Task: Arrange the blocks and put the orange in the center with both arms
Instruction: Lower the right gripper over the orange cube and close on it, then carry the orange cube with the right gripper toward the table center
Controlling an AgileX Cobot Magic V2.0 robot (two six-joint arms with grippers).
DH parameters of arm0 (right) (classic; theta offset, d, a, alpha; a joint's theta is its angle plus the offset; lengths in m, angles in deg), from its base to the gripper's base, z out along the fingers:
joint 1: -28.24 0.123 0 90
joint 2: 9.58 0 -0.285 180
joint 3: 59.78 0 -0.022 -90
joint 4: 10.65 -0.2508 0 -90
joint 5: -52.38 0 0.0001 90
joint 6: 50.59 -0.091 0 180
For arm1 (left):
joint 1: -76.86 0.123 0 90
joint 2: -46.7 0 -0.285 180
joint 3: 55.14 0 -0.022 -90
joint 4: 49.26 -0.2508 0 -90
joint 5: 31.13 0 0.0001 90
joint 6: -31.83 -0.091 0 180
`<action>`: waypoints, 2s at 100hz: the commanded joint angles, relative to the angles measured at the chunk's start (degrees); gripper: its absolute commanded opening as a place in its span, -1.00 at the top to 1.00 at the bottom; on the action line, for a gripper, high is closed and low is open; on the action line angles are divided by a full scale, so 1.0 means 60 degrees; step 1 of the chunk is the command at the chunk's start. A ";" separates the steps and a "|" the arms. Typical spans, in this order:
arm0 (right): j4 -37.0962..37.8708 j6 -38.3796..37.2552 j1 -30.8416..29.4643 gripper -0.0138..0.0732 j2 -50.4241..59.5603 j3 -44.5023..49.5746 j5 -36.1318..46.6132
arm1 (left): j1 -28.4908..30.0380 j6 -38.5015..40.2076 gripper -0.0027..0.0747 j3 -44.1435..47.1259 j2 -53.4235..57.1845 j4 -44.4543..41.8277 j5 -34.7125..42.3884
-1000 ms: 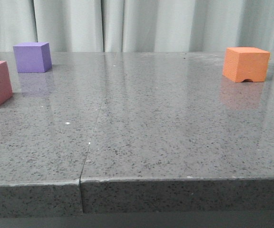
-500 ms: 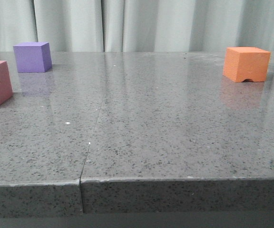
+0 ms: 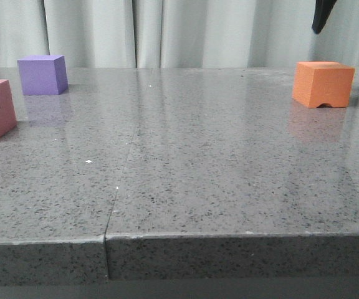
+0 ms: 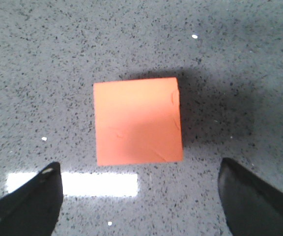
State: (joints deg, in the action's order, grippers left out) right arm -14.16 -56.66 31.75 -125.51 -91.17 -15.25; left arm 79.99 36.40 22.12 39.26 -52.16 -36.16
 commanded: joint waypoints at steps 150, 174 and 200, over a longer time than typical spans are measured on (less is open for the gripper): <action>-0.0352 0.0126 -0.0032 0.12 -0.1152 -0.0556 0.1226 | -0.0021 0.0017 0.98 0.0380 0.0257 0.0075 0.0838; -0.0516 0.0102 -0.0032 0.12 -0.1127 -0.0689 0.1026 | -0.0021 0.0017 0.98 0.0380 0.0257 0.0075 0.0838; -0.0692 -0.0440 0.0578 0.12 -0.1127 -0.1733 -0.0107 | -0.0021 0.0017 0.98 0.0380 0.0257 0.0075 0.0838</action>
State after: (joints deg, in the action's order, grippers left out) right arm -17.28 -57.94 33.40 -135.64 -97.66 -14.76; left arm 79.99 36.40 22.12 39.26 -52.16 -36.16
